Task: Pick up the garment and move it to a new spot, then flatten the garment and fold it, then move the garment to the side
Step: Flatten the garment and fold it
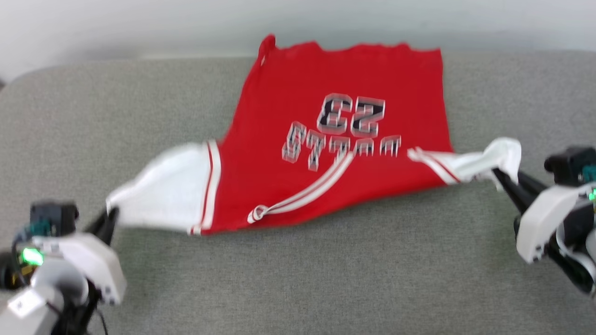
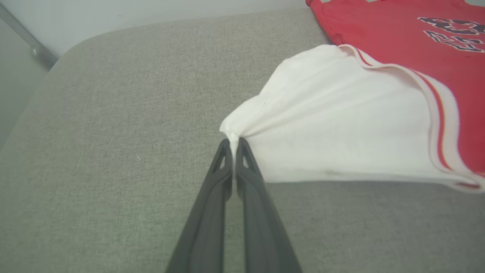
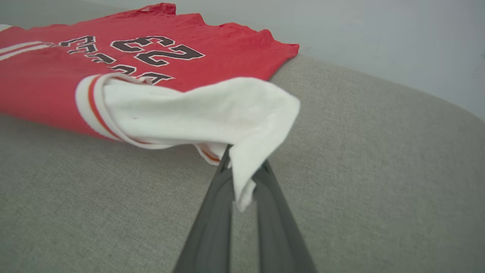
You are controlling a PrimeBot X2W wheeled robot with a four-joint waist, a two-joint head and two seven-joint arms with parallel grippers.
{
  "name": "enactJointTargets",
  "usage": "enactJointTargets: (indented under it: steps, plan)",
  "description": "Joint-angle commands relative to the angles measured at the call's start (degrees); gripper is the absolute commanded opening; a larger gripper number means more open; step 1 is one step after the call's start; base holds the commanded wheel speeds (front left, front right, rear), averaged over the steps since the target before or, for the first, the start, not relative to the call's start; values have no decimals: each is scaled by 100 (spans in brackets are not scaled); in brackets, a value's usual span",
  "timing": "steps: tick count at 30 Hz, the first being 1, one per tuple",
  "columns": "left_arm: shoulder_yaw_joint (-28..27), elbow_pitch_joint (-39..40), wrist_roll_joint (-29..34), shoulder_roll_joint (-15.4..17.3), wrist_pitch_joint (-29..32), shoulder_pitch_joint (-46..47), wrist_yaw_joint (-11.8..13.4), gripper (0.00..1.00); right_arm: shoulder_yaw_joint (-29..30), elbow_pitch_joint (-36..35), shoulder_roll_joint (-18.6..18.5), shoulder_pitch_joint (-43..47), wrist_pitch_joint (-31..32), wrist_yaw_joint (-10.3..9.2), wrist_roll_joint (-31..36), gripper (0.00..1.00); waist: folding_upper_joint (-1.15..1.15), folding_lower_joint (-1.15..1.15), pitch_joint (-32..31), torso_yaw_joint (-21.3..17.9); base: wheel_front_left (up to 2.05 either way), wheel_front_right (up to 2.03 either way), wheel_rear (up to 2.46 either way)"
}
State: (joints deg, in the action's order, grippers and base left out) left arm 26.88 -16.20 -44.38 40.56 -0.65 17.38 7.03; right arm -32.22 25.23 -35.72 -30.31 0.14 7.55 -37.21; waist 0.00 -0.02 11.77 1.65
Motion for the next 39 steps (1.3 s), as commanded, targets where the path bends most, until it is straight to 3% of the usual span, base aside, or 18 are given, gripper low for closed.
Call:
enactJointTargets:
  steps: [1, 8, 16, 25, 26, 27, 32, 39]
  plan:
    - [-18, 122, -54, 101, 31, -272, 82, 0, 48, -59, -120, 247, 28, -12, -67, 0, 0, 2, -170, -28, 0, 0, 0]
    - [-10, 965, -288, 262, 80, -1410, 401, 0, 216, -563, -247, 1171, 192, -11, -273, 0, 0, 2, -446, -43, 0, 0, 0]
    - [54, 1505, -447, 234, 55, -2139, 669, 0, 415, -970, -338, 1903, 419, -11, -265, 0, 0, 2, -565, -72, 0, 0, 0]
    - [199, 1721, -555, 61, 42, -2528, 757, 0, 725, -1052, -359, 2437, 715, -11, -368, 0, 0, 2, -606, -101, 0, 0, 0]
    - [218, 1743, -556, 37, 46, -2511, 754, 0, 743, -1079, -357, 2456, 736, -11, -359, 35, 0, 2, -607, -102, 0, 0, 0]
    - [240, 1769, -552, 16, 58, -2493, 745, 0, 766, -1072, -340, 2481, 824, -11, -416, 100, 0, 2, -605, -105, 0, 0, 0]
    - [350, 2301, -424, 14, 169, -2354, 798, 0, 1154, -1748, -664, 2199, 1629, -8, -781, 100, 0, 2, -493, -39, 0, 0, 0]
    - [470, 3111, -281, 226, 421, -2353, 861, 0, 2037, -2255, -575, 1422, 3198, -8, -900, 100, 0, 2, -41, 269, 0, 0, 0]
